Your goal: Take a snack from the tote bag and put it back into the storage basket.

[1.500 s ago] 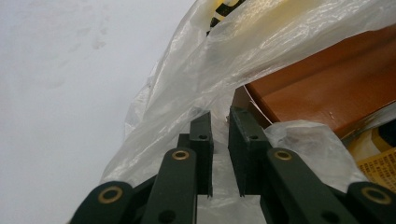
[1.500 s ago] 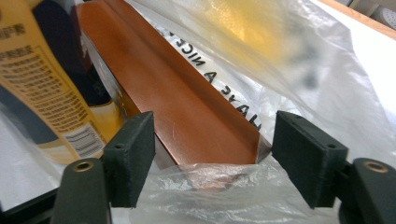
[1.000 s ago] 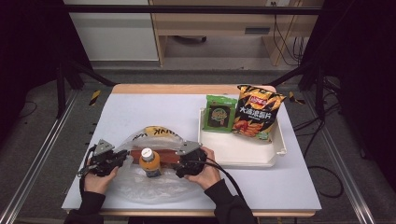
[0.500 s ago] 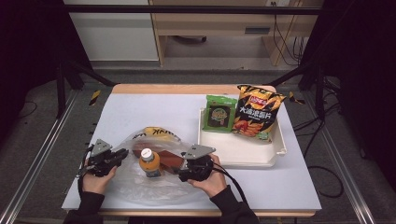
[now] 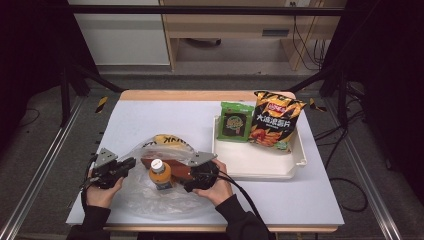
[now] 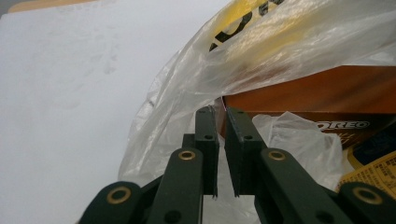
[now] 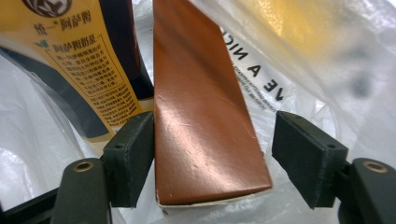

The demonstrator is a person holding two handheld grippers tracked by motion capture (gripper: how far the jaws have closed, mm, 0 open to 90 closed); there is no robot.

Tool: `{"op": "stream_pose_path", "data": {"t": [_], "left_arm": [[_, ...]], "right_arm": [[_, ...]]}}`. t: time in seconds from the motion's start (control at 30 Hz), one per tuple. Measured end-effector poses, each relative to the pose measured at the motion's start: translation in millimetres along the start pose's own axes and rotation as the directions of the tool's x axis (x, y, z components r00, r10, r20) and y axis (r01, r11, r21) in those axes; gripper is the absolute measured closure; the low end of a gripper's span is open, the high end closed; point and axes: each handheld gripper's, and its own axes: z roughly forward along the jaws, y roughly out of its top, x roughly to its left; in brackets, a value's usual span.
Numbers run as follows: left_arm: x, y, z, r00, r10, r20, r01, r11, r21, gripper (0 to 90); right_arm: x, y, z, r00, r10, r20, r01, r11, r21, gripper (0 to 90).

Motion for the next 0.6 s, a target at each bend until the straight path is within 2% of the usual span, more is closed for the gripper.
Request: {"op": "stream_pose_path", "data": {"t": [0.2,0.4,0.6], "left_arm": [[-0.4,2.9,-1.3,1.0,0.002,0.003,-0.002,0.9999,-0.014,82.6],[0.4,9.2,-2.2,1.0,0.004,0.002,-0.004,0.9992,-0.04,82.1],[4.3,10.3,7.3,0.9998,0.004,-0.02,-0.004,0.9998,-0.019,82.6]], "right_arm": [[0.0,-1.3,9.3,0.9995,0.014,-0.029,-0.014,1.0,0.006,38.3],[-1.4,-2.2,14.3,0.9986,0.03,-0.044,-0.03,1.0,0.002,40.9],[-0.6,-1.8,10.8,0.9987,0.024,-0.045,-0.023,1.0,0.011,43.0]]}}
